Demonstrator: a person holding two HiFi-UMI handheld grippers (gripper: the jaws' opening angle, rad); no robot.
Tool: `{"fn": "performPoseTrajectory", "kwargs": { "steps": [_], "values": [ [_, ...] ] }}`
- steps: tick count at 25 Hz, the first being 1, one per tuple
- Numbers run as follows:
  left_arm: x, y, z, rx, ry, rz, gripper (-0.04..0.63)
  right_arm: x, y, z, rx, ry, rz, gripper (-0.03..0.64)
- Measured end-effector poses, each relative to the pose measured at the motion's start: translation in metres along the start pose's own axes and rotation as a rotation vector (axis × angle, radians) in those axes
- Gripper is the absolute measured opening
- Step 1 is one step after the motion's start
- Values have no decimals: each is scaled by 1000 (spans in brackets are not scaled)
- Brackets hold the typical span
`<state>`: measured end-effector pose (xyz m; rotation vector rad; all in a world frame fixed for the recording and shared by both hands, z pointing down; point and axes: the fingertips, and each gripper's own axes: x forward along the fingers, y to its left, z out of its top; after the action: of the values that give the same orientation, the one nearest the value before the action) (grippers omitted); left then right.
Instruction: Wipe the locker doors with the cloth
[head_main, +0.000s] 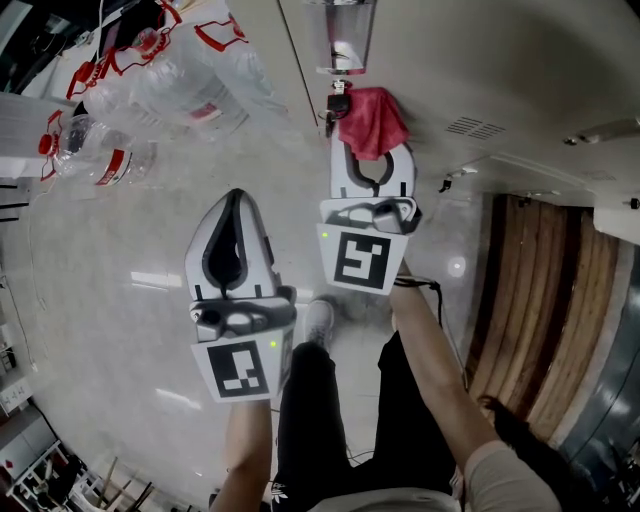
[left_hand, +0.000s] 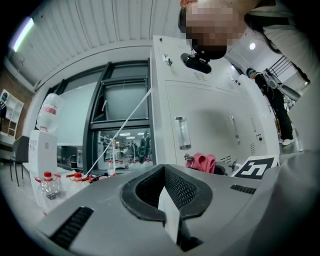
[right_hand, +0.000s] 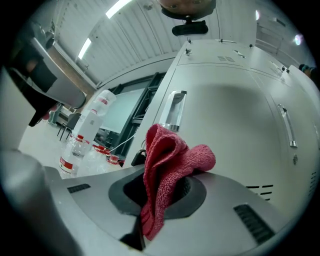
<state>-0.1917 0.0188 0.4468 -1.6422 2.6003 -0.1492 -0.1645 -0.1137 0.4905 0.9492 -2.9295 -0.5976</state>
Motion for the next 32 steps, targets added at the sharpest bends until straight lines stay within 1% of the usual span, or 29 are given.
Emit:
{"fn": "performPoseTrajectory", "kwargs": {
  "steps": [3,6,9,12,14,17,21,24,28,32],
  "values": [
    [5,-10,5,0,6,-14,17,-8,-21,-6,-20,27,-24,31],
    [13,-30,8,-20,27,-32,15,-23,-51,-17,-63,75,-49,31],
    [25,-58,15,-45,40,-58,15,-40,-91,-32,-103,135,-95,31],
    [38,-90,26,-56,41,-100,17,-58,-136,-48,-107,194,-149,31],
    [46,-111,32,-63,46,-127,17,-67,-159,-56,-122,225,-165,31],
    [54,-137,41,-67,46,-155,15,-77,-182,-64,-142,252,-166,31],
    [61,-156,46,-55,51,-163,15,-83,-198,-70,-146,265,-154,31],
    [63,-160,48,-66,44,-162,15,-83,-200,-70,-160,254,-136,31],
    [62,-158,52,-75,36,-152,15,-84,-200,-70,-124,260,-141,31],
    [62,-149,58,-99,31,-121,15,-84,-200,-66,-103,274,-139,31]
  ]
}}
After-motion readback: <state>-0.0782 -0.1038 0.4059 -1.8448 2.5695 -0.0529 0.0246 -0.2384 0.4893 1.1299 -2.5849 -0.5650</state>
